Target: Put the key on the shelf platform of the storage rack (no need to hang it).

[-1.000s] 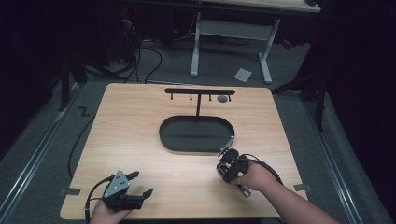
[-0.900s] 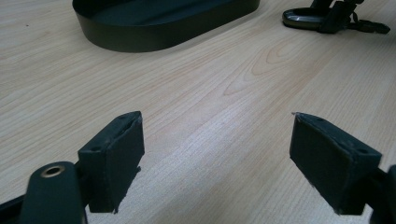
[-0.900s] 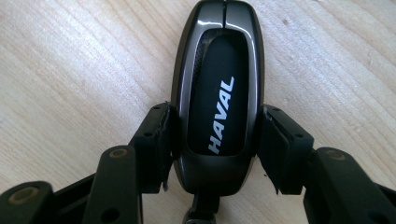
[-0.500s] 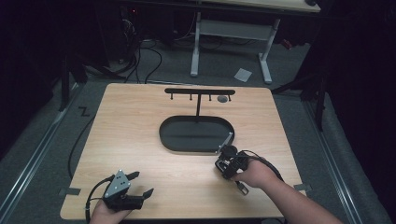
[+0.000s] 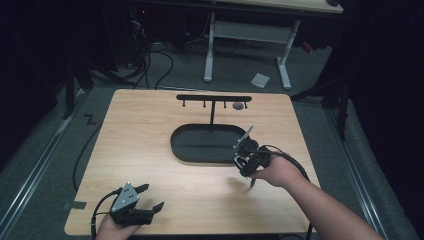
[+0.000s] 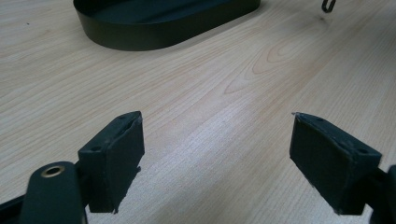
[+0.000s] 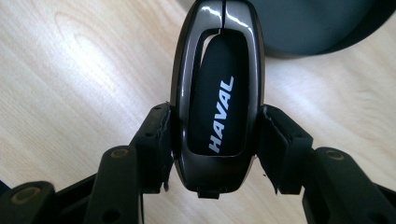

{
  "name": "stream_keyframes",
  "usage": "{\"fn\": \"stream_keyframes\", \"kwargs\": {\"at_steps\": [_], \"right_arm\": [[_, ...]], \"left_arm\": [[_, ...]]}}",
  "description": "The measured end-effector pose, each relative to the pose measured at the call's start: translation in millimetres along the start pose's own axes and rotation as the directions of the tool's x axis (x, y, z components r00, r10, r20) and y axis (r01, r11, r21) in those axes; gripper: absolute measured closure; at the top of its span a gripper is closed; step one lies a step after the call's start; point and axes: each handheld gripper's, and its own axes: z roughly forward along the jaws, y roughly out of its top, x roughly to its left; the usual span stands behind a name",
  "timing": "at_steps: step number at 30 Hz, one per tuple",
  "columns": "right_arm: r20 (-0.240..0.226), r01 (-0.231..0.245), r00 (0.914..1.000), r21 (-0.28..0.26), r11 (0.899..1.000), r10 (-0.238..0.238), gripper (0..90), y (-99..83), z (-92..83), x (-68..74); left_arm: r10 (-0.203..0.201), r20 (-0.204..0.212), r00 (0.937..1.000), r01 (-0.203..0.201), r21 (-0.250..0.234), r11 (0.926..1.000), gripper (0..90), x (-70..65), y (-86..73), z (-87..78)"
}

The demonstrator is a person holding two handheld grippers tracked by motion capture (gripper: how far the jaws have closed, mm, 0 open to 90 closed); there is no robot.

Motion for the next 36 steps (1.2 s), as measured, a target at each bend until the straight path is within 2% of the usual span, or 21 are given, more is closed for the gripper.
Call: {"fn": "stream_keyframes", "kwargs": {"at_steps": [5,13,15,16,25,34,35,36], "right_arm": [[0.019,0.009,0.9998,-0.005,1.000,-0.008,48.7,10.4,-9.8,-6.2],[0.037,-0.014,0.9992,-0.026,1.000,0.015,48.7,28.8,-22.3,-18.5],[0.046,0.005,0.9989,-0.036,0.999,-0.004,48.7,32.2,-24.3,-22.0],[0.043,-0.018,0.9989,-0.030,0.999,0.020,48.7,33.4,-25.5,-21.1],[0.067,-0.007,0.9977,-0.046,0.999,0.010,48.8,50.8,-33.9,-28.7],[0.085,-0.008,0.9963,-0.061,0.998,0.014,48.8,70.2,-34.3,-34.3],[0.089,0.004,0.9960,-0.062,0.998,0.001,48.8,73.0,-32.8,-35.9],[0.088,-0.006,0.9961,-0.061,0.998,0.011,48.8,75.0,-31.2,-35.9]], "left_arm": [[-0.002,0.000,1.0000,0.002,-0.003,1.0000,18.6,0.3,0.0,-0.7],[-0.003,-0.001,1.0000,0.003,-0.005,1.0000,18.6,0.8,-0.2,-2.0],[-0.003,0.000,1.0000,0.003,-0.005,1.0000,18.6,0.9,-0.3,-2.4],[-0.006,0.000,1.0000,0.006,-0.006,1.0000,18.6,0.9,-0.4,-2.4],[-0.004,0.008,1.0000,0.004,0.001,1.0000,18.6,1.1,-0.7,-1.5],[-0.005,0.006,1.0000,0.005,-0.003,1.0000,18.6,1.7,-0.3,-3.0],[-0.004,0.005,1.0000,0.004,-0.003,1.0000,18.6,1.9,-0.3,-2.9],[-0.005,0.006,1.0000,0.005,-0.002,1.0000,18.6,1.9,-0.3,-2.8]]}}
